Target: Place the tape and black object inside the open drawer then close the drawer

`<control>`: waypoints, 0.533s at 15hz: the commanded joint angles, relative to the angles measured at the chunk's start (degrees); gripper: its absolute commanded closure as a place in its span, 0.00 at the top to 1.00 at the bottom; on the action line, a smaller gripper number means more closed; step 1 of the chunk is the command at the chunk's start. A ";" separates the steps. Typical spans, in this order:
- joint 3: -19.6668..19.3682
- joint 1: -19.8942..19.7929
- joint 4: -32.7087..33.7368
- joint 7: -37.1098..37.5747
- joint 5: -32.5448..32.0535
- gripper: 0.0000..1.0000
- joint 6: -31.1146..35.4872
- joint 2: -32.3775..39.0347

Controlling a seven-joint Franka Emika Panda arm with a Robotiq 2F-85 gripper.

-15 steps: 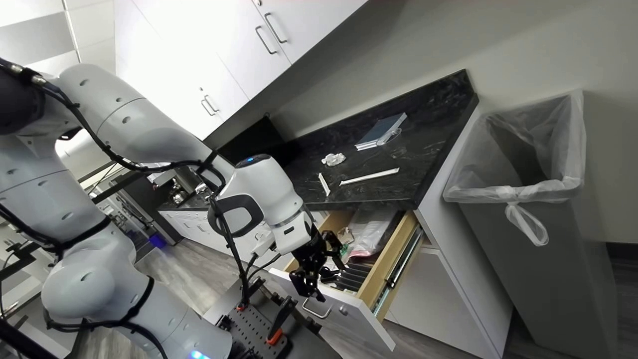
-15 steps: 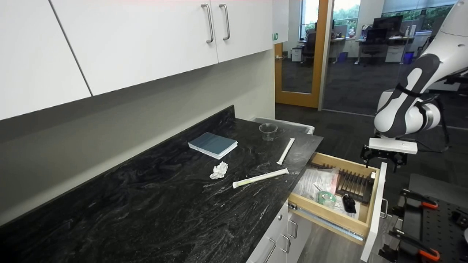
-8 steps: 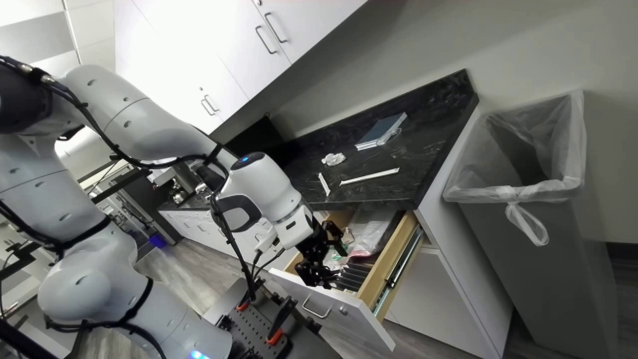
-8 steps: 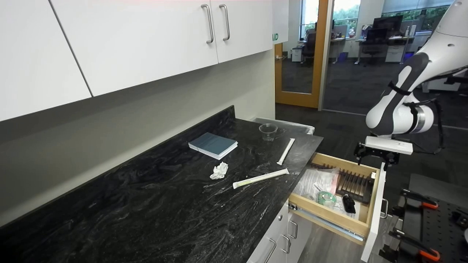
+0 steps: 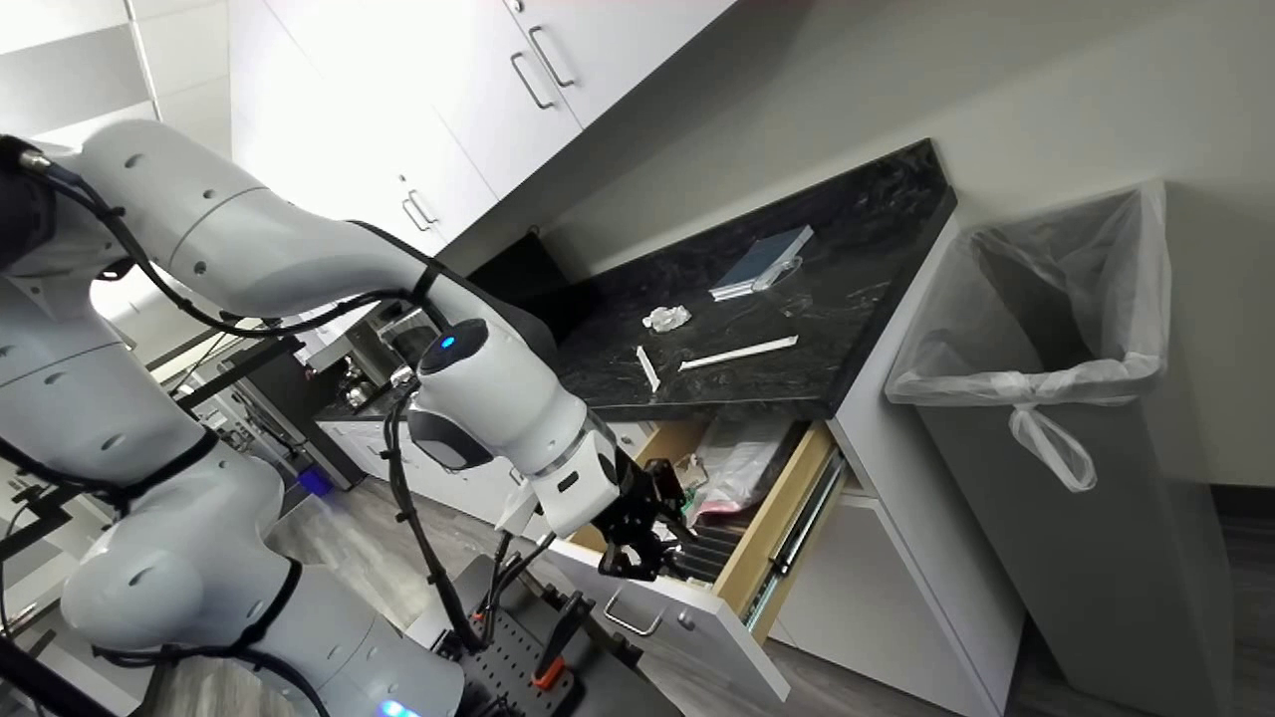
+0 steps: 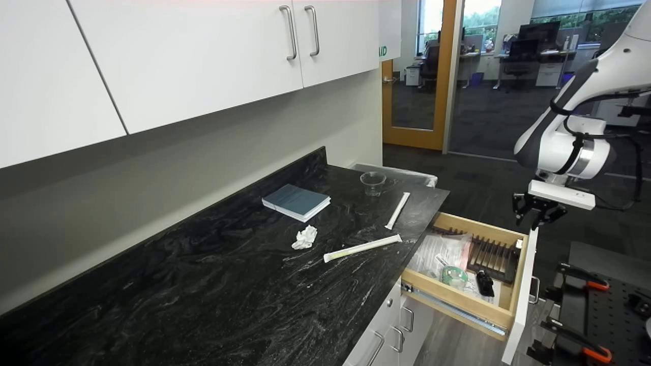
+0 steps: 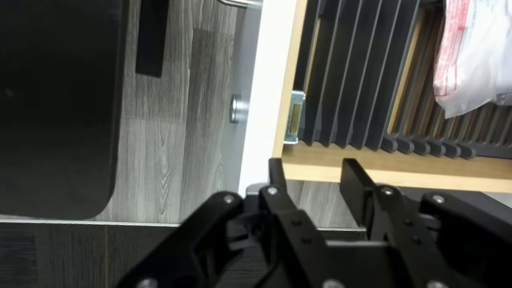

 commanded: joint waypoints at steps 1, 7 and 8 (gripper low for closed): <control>-1.76 -1.92 -0.26 -9.94 6.60 0.12 -3.90 -1.28; -5.14 -1.82 -0.15 -12.66 5.29 0.01 -6.20 1.70; -5.25 -1.82 -0.13 -12.95 5.28 0.01 -6.20 2.16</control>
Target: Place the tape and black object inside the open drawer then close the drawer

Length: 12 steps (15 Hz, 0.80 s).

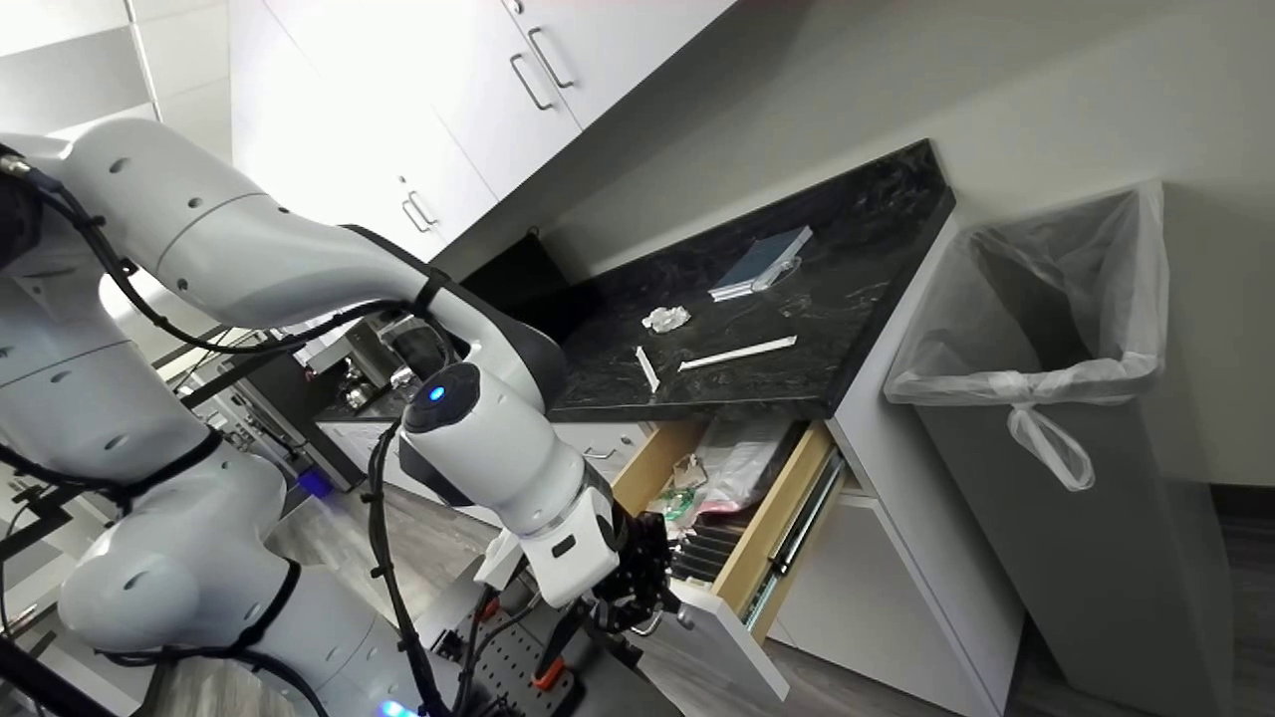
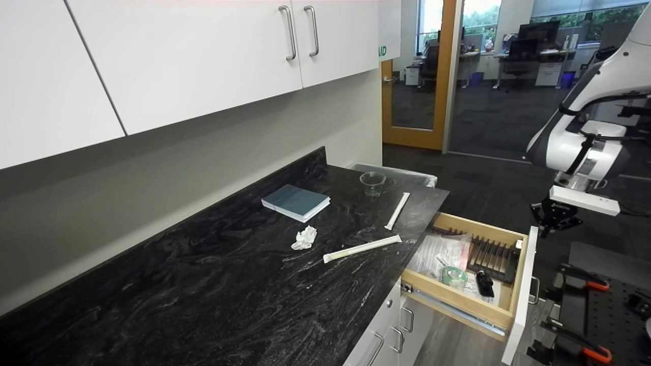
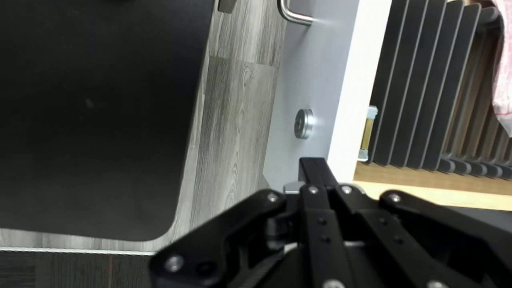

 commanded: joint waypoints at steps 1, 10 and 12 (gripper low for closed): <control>0.00 0.00 0.02 -0.10 0.00 0.01 0.00 0.27; -0.82 -1.29 -0.04 -6.30 1.14 0.00 -3.91 2.93; 0.84 -1.57 -0.03 -10.72 4.46 0.00 -3.54 3.50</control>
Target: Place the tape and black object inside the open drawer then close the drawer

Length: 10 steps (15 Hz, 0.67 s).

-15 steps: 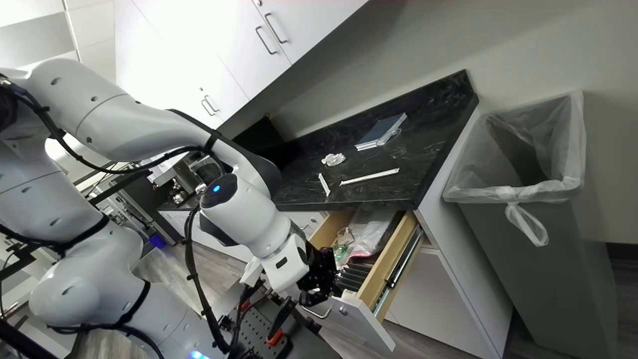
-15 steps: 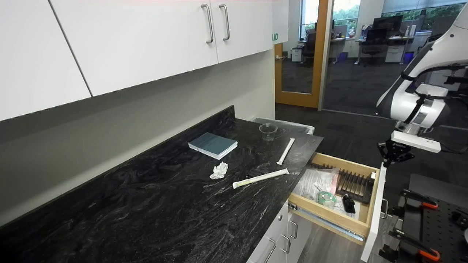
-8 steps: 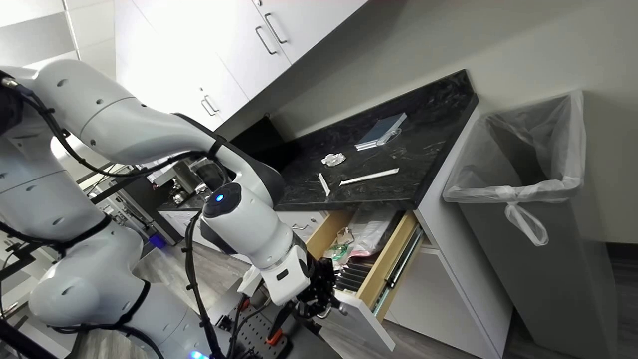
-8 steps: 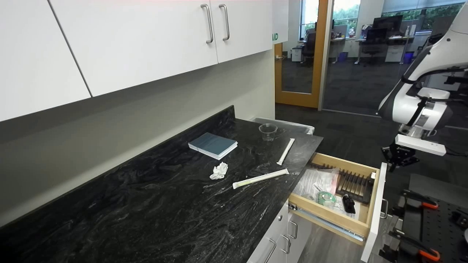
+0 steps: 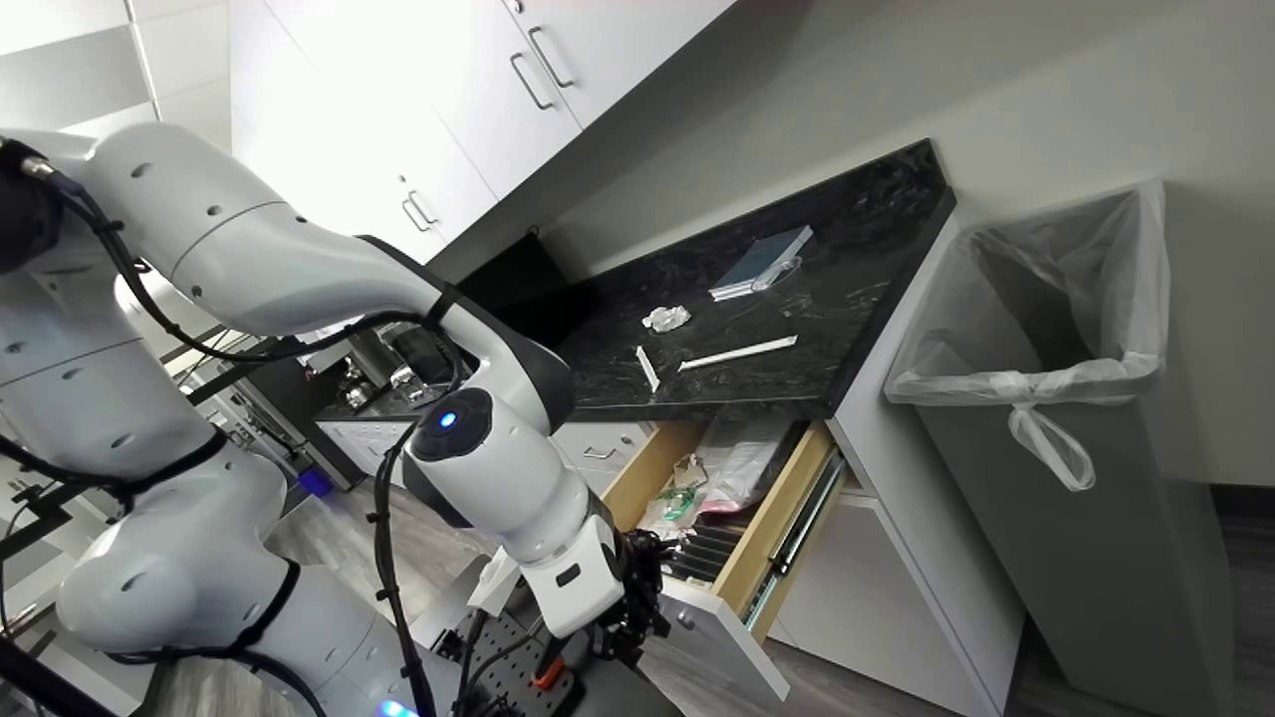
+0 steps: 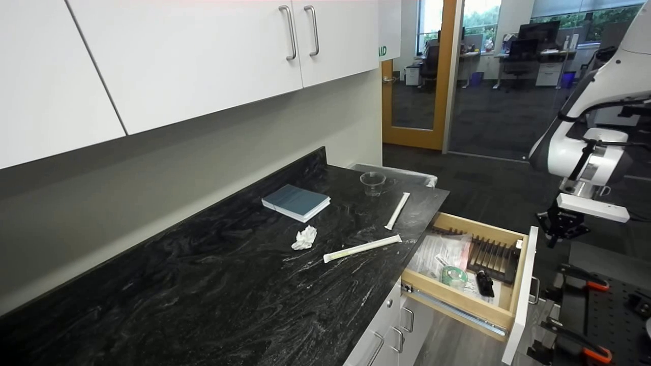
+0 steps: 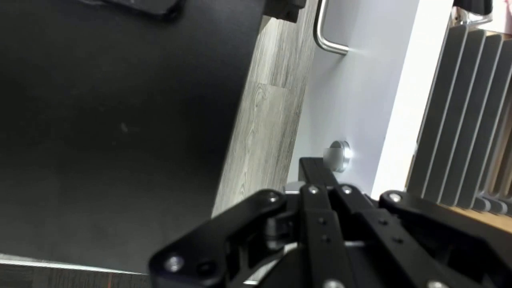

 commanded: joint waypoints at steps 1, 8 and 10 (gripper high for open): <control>2.83 -1.11 0.00 -9.20 7.22 0.00 -0.49 0.63; 7.74 -2.00 0.07 -38.23 35.71 0.00 -1.15 1.17; 7.30 -1.93 0.66 -47.84 44.29 0.00 -1.97 1.15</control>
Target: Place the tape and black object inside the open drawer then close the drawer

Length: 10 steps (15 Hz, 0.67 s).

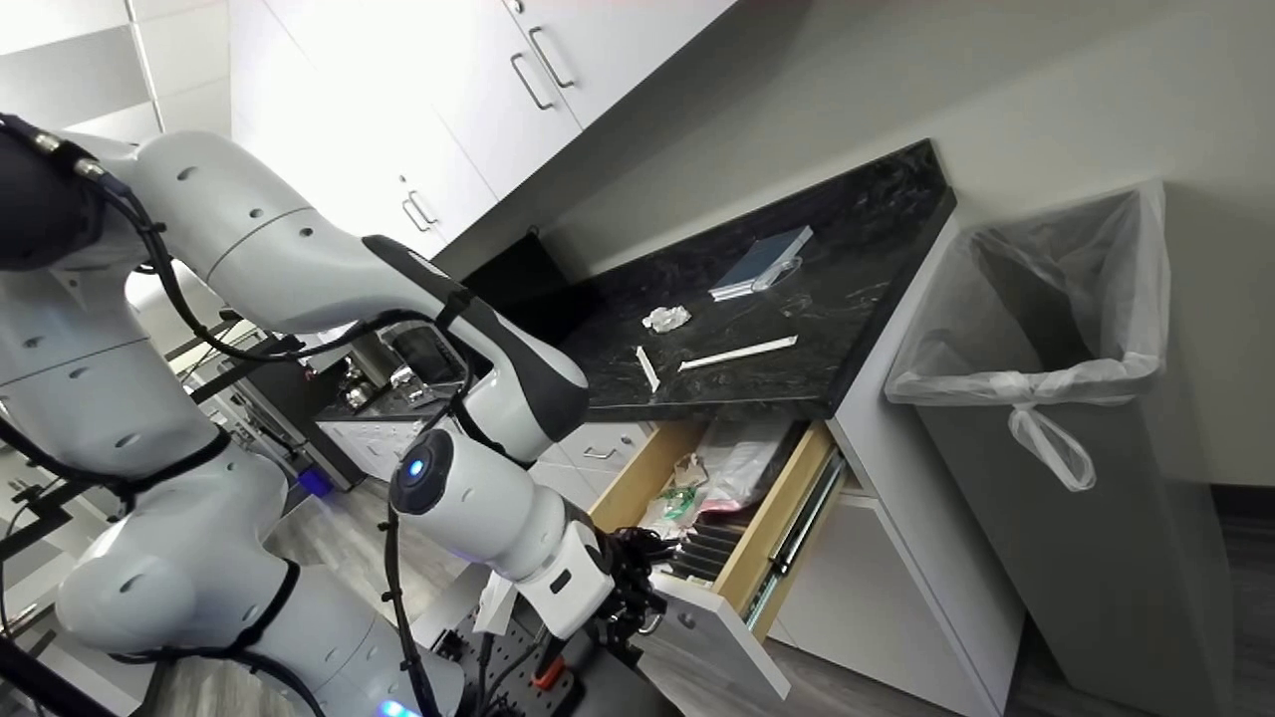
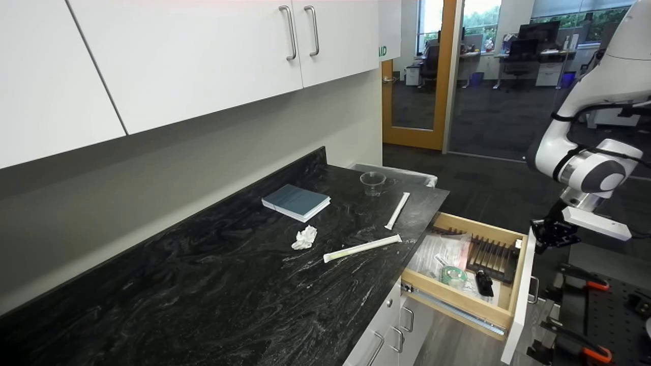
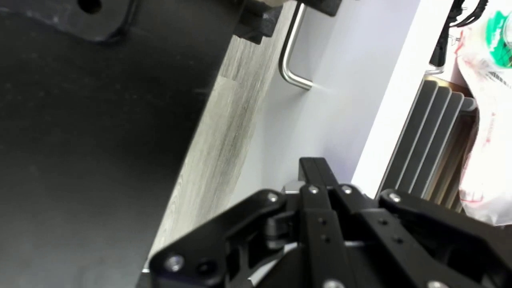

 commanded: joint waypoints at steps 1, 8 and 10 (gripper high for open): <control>0.23 -1.15 1.02 -15.85 13.28 0.00 -3.12 -0.11; -8.09 3.62 2.60 -41.06 32.18 0.00 -24.30 10.06; -8.31 4.49 3.70 -43.33 33.71 0.00 -30.87 14.92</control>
